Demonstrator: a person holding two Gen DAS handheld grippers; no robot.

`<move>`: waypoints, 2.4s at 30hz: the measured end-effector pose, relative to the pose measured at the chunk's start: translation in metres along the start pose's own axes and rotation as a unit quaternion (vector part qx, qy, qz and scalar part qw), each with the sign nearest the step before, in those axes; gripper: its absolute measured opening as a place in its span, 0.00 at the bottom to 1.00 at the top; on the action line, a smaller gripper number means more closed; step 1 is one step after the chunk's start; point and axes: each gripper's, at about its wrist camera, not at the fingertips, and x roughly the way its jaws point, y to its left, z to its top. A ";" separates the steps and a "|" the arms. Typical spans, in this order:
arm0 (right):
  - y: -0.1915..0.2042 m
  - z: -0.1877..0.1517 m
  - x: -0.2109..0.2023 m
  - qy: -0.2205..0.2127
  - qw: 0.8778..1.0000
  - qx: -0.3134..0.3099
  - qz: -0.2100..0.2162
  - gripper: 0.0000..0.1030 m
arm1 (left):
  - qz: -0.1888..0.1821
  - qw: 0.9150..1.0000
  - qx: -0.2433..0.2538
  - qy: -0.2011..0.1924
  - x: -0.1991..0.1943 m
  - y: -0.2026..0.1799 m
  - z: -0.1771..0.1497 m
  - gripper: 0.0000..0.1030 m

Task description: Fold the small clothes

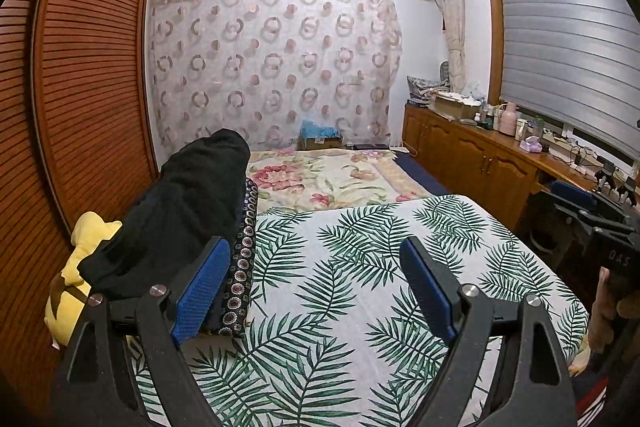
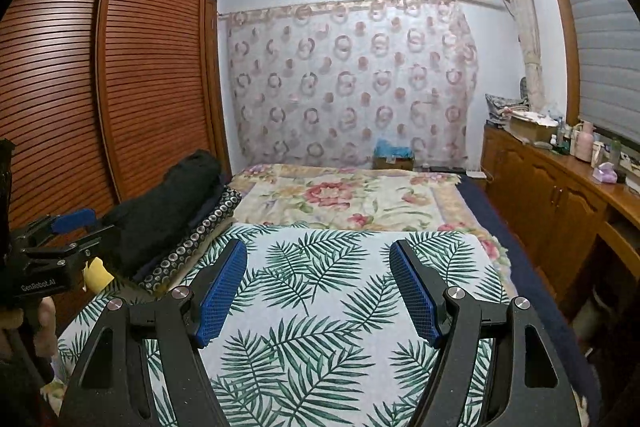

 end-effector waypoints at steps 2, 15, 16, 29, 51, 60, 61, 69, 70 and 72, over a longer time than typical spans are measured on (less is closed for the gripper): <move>-0.001 -0.003 -0.001 -0.002 1.000 0.000 -0.004 0.73 | 0.001 1.000 -0.001 -0.001 0.000 0.000 0.000 0.85; -0.010 -0.007 -0.001 0.003 1.000 0.004 -0.006 0.73 | 0.001 1.000 0.001 -0.002 -0.002 -0.001 0.000 0.85; -0.010 -0.007 -0.001 0.004 1.000 0.004 -0.006 0.73 | 0.001 1.000 0.001 -0.002 -0.002 -0.001 0.000 0.85; -0.025 -0.004 -0.003 0.005 1.000 0.005 -0.004 0.73 | 0.002 1.000 0.001 -0.003 -0.001 -0.001 -0.001 0.85; -0.038 -0.001 -0.006 0.008 1.000 0.004 -0.002 0.73 | 0.000 1.000 0.001 -0.001 -0.005 -0.003 0.001 0.85; -0.038 -0.003 -0.005 0.009 1.000 0.004 -0.002 0.73 | 0.000 1.000 0.001 -0.001 -0.005 -0.003 0.000 0.85; -0.038 -0.003 -0.005 0.009 1.000 0.004 -0.001 0.73 | 0.000 1.000 0.001 -0.001 -0.005 -0.003 0.001 0.85; -0.039 -0.003 -0.005 0.009 1.000 0.004 -0.001 0.73 | -0.001 1.000 0.000 -0.002 -0.005 -0.003 0.001 0.85; -0.039 -0.003 -0.004 0.008 1.000 0.004 -0.001 0.73 | -0.001 1.000 0.001 -0.002 -0.005 -0.004 0.001 0.85; -0.040 -0.003 -0.004 0.008 1.000 0.004 -0.001 0.73 | 0.001 1.000 0.001 -0.002 -0.005 -0.003 0.001 0.85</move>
